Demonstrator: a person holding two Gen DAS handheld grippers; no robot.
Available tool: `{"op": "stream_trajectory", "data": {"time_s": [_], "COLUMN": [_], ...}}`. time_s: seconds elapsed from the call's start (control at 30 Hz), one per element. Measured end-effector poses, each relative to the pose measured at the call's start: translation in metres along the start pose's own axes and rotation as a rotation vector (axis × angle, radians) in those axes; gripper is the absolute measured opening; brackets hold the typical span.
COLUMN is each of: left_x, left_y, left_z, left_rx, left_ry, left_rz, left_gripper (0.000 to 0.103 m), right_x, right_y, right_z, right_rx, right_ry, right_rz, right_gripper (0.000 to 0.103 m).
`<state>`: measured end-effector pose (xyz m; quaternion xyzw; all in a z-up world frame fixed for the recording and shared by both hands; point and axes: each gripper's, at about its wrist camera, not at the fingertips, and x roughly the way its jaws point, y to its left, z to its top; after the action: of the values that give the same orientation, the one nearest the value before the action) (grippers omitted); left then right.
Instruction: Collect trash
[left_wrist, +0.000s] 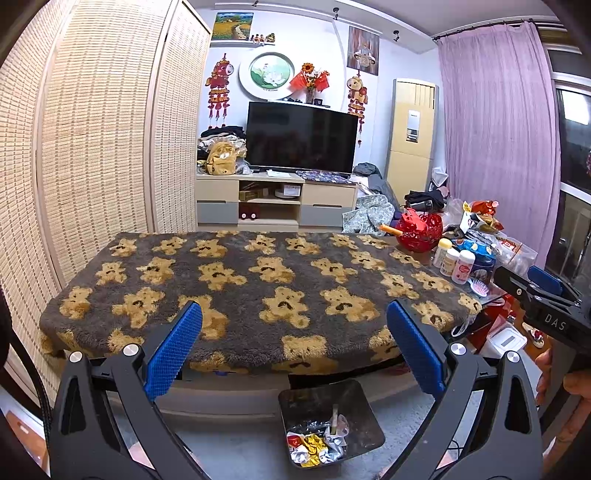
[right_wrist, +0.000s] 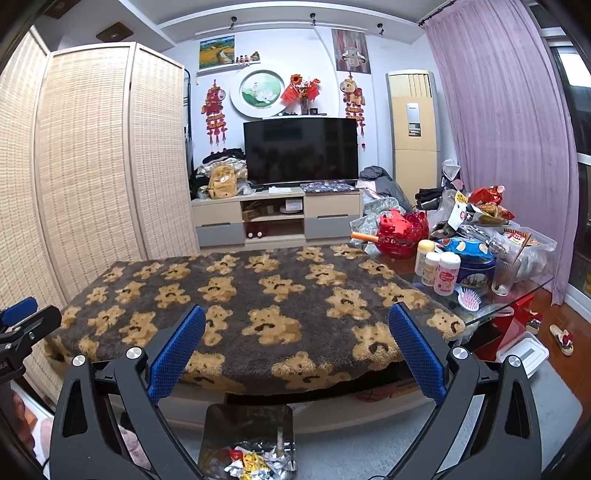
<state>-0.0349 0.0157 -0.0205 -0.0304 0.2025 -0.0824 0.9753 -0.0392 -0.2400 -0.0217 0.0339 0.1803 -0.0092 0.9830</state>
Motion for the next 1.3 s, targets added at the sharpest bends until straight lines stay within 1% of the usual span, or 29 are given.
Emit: {"op": "stream_trajectory", "data": {"time_s": [1.3], "left_x": [-0.0051], "left_y": [0.0059], "left_z": [0.0075], "left_rx": [0.002], "left_ry": [-0.022], "left_rz": [0.003], "left_gripper": [0.095], "right_x": [-0.0021], "right_y": [-0.0019], "right_z": [0.0038], "right_rx": [-0.011], "right_ry": [-0.001], "right_rz": [-0.001], "right_gripper": [0.1]}}
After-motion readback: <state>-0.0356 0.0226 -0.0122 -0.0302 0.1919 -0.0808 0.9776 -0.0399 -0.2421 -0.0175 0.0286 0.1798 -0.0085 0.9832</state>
